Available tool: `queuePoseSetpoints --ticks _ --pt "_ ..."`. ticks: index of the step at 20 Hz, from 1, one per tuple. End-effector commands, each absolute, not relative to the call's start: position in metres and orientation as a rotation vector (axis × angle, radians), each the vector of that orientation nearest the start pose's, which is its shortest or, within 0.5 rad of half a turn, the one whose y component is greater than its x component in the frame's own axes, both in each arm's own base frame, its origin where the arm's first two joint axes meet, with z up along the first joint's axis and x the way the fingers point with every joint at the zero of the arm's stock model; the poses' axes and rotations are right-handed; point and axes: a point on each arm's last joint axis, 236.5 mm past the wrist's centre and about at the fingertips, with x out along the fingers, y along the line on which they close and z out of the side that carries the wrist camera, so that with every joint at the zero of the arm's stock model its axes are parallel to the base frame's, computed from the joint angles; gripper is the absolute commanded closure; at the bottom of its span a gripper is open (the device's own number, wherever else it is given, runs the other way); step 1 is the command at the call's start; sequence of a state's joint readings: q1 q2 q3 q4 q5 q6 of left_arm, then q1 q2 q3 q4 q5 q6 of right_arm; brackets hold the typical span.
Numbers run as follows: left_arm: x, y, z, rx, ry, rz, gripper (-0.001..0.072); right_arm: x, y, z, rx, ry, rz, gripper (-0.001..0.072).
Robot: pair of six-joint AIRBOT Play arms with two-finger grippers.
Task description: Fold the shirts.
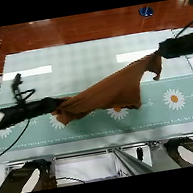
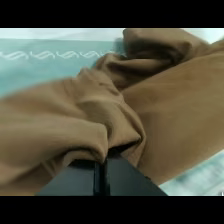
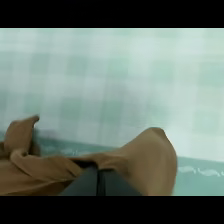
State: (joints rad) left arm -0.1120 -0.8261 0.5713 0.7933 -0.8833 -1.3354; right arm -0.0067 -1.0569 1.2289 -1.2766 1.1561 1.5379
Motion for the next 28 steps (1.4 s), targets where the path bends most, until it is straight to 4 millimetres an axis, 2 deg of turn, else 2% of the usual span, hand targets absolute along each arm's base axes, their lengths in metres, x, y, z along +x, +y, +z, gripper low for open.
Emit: queuePoseSetpoints --ticks 1,2,3,4,5,6,8,9,11,12,13,14,15,17,20,22,25,28 --pt "0.328 -0.174 -0.029 -0.495 1.062 -0.404 0.0691 0.431 0.051 0.077 0.385 1.035 0.163 0.0687" --pt "0.337 -0.182 -0.033 -0.526 1.098 -0.410 0.0671 0.440 0.053 0.065 0.426 1.056 0.167 0.0687" --pt "0.341 -0.190 -0.036 -0.542 1.139 -0.429 0.0532 0.448 0.056 0.055 0.463 1.066 0.170 0.0681" --pt "0.341 -0.200 -0.039 -0.539 1.194 -0.466 0.0336 0.454 0.058 0.049 0.491 1.065 0.167 0.0533" --pt "0.339 -0.205 -0.038 -0.503 1.244 -0.528 0.0193 0.457 0.060 0.044 0.506 1.070 0.168 0.0288" --pt "0.338 -0.203 -0.036 -0.463 1.287 -0.568 0.0200 0.455 0.056 0.042 0.500 1.078 0.163 0.0302" --pt "0.339 -0.176 -0.019 -0.406 1.338 -0.587 0.0200 0.439 0.034 0.045 0.495 1.129 0.144 0.0303" --pt "0.342 -0.152 -0.009 -0.392 1.336 -0.559 0.0200 0.424 0.011 0.048 0.484 1.160 0.114 0.0303" --pt "0.345 -0.096 0.011 -0.423 1.283 -0.448 0.0200 0.383 -0.051 0.054 0.404 1.218 -0.007 0.0304" --pt "0.341 -0.071 0.015 -0.473 1.257 -0.380 0.0200 0.360 -0.083 0.055 0.380 1.228 -0.096 0.0305" --pt "0.331 -0.052 0.009 -0.559 1.254 -0.296 0.0200 0.338 -0.109 0.053 0.395 1.211 -0.187 0.0305" --pt "0.313 -0.042 -0.006 -0.645 1.285 -0.233 0.0201 0.321 -0.122 0.045 0.467 1.169 -0.253 0.0305" --pt "0.295 -0.044 -0.024 -0.722 1.325 -0.210 0.0201 0.307 -0.122 0.032 0.549 1.136 -0.282 0.0305" --pt "0.264 -0.054 -0.055 -0.842 1.398 -0.198 0.0201 0.282 -0.097 -0.005 0.671 1.133 -0.264 0.0305" --pt "0.251 -0.061 -0.074 -0.922 1.407 -0.192 0.0201 0.255 -0.050 -0.049 0.778 1.213 -0.161 0.0306" --pt "0.254 -0.063 -0.080 -0.954 1.414 -0.182 0.0201 0.248 -0.037 -0.062 0.817 1.235 -0.138 0.0306" --pt "0.270 -0.071 -0.087 -1.025 1.385 -0.175 0.0201 0.244 -0.033 -0.063 0.819 1.250 -0.124 0.0306" --pt "0.287 -0.095 -0.089 -1.046 1.342 -0.246 0.0201 0.245 -0.030 -0.061 0.834 1.249 -0.114 0.0306"
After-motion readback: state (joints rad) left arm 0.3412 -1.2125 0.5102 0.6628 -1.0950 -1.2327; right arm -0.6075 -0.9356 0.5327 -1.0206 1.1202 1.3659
